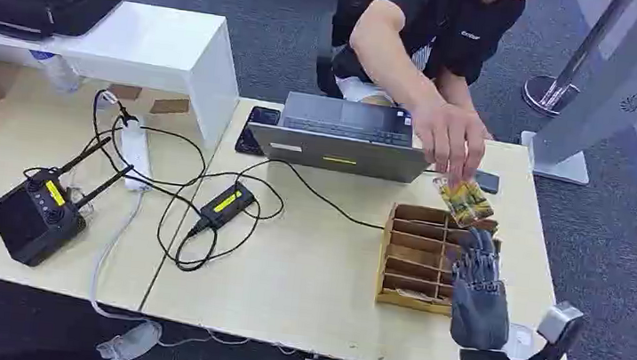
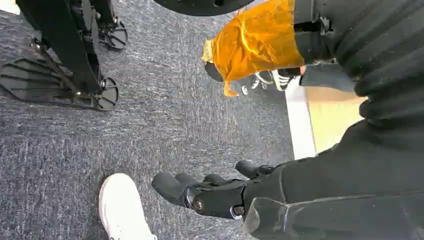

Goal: Pass the card to the sensor for recognition and then transmit it.

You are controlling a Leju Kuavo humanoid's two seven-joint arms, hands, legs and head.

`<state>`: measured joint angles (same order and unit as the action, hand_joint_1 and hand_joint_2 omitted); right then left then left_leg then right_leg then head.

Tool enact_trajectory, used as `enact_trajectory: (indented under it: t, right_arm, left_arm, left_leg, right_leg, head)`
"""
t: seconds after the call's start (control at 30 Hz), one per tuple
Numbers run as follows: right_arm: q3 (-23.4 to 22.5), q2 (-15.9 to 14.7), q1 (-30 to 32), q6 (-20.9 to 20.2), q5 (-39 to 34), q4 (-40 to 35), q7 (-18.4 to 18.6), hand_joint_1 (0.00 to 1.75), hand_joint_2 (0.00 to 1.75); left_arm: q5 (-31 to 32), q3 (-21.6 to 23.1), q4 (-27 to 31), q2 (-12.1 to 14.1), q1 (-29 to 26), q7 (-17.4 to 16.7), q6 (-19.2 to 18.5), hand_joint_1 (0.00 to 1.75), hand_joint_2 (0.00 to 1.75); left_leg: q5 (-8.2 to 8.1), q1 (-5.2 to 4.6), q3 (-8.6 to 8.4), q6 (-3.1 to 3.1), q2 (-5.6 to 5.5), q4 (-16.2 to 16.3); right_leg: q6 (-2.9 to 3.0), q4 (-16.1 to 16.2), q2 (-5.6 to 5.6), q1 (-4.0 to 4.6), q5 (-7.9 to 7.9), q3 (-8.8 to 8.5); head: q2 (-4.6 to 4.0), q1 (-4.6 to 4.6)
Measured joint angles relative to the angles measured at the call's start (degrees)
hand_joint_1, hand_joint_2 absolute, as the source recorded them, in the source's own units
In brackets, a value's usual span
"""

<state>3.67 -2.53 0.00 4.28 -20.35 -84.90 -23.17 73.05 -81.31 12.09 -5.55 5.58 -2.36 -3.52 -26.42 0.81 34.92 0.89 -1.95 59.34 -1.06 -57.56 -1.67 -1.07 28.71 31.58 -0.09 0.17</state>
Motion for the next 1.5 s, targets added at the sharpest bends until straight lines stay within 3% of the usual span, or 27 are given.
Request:
enact_trajectory:
  t: [0.1,0.17,0.33,0.43,0.53,0.57,0.63,0.7,0.77,0.8,1.5]
  right_arm:
    - [0.94,1.07,-0.61,17.61,19.84,-2.91,-3.87,0.0,1.75]
    - [1.66,1.68,-0.76,25.45,29.08,-4.7,-4.56,0.0,1.75]
    - [2.6,2.53,-0.92,29.12,33.89,-6.97,-5.39,0.0,1.75]
    - [2.77,3.12,-0.93,34.37,45.55,-8.1,-7.16,0.0,1.75]
    - [2.77,4.37,-1.01,35.21,52.61,-9.51,-8.0,0.0,1.75]
    - [2.77,4.74,-1.08,35.3,53.61,-9.9,-8.06,0.12,1.75]
    - [2.77,5.27,-1.34,35.41,54.55,-10.45,-7.75,1.19,1.75]
    - [2.86,5.64,-1.59,35.43,54.64,-10.73,-7.18,1.19,1.75]
    - [2.93,5.81,-1.65,35.45,54.47,-10.9,-6.81,1.43,1.75]
    - [2.95,5.86,-1.68,35.45,54.47,-11.01,-6.75,1.73,1.75]
    - [3.36,5.97,-1.72,35.69,55.75,-11.1,-5.24,1.75,1.75]
  left_arm:
    - [0.59,0.04,0.0,-0.02,0.01,-0.02,0.13,0.0,1.75]
    - [0.87,0.11,0.0,-0.04,0.03,-0.07,0.22,0.0,1.75]
    - [1.01,0.15,0.0,-0.04,0.09,-0.11,0.31,0.0,1.75]
    - [1.77,0.5,0.0,-0.04,0.1,-0.13,0.28,0.0,1.75]
    - [2.14,0.98,0.0,-0.04,0.19,-0.2,0.24,0.0,1.75]
    - [2.21,1.11,0.0,-0.04,0.2,-0.2,0.2,0.0,1.75]
    - [2.38,1.38,0.0,-0.04,0.19,-0.2,0.09,0.0,1.75]
    - [2.4,1.53,0.0,-0.06,0.25,-0.2,-0.07,0.0,1.75]
    - [2.4,1.55,0.0,-0.04,0.24,-0.2,-0.09,0.0,1.75]
    - [2.4,1.57,0.0,-0.04,0.24,-0.2,-0.09,0.0,1.75]
    - [2.36,1.79,0.0,-0.04,0.24,-0.2,-0.13,0.0,1.75]
  left_leg:
    - [0.0,0.01,0.0,0.0,0.01,0.0]
    - [0.0,0.02,-0.01,0.0,0.01,0.0]
    - [-0.01,0.02,0.0,0.01,0.0,-0.01]
    - [-0.01,0.01,0.0,0.0,0.02,-0.01]
    - [-0.01,0.01,-0.01,0.0,0.0,-0.01]
    - [0.0,0.01,-0.01,0.0,0.0,-0.01]
    - [0.0,0.02,-0.01,0.0,0.01,-0.01]
    - [0.0,0.01,-0.01,0.0,0.01,-0.01]
    - [0.0,0.01,0.0,0.0,0.0,-0.01]
    - [0.0,0.01,0.0,0.0,0.0,-0.01]
    - [0.0,0.01,-0.01,0.0,0.01,-0.01]
  right_leg:
    - [0.01,-0.01,-0.01,0.01,0.0,0.0]
    - [0.02,-0.01,-0.01,0.01,0.01,0.01]
    - [0.02,-0.01,0.01,0.01,0.02,0.01]
    - [0.02,-0.01,0.0,0.01,0.02,0.01]
    - [0.02,-0.01,0.0,0.01,0.02,0.0]
    - [0.02,-0.01,0.01,0.01,0.02,0.0]
    - [0.02,-0.01,0.0,0.01,0.02,0.0]
    - [0.02,-0.01,0.0,0.01,0.02,0.0]
    - [0.02,-0.01,0.0,0.01,0.02,0.0]
    - [0.02,-0.01,0.0,0.01,0.02,0.0]
    - [0.02,-0.01,0.0,0.01,0.02,0.0]
  head:
    - [0.0,0.02]
    - [0.0,0.02]
    - [0.0,0.02]
    - [0.0,0.02]
    - [0.0,0.02]
    - [0.0,0.02]
    - [0.0,0.02]
    - [0.0,0.02]
    - [0.0,0.02]
    - [0.0,0.02]
    - [0.0,0.02]
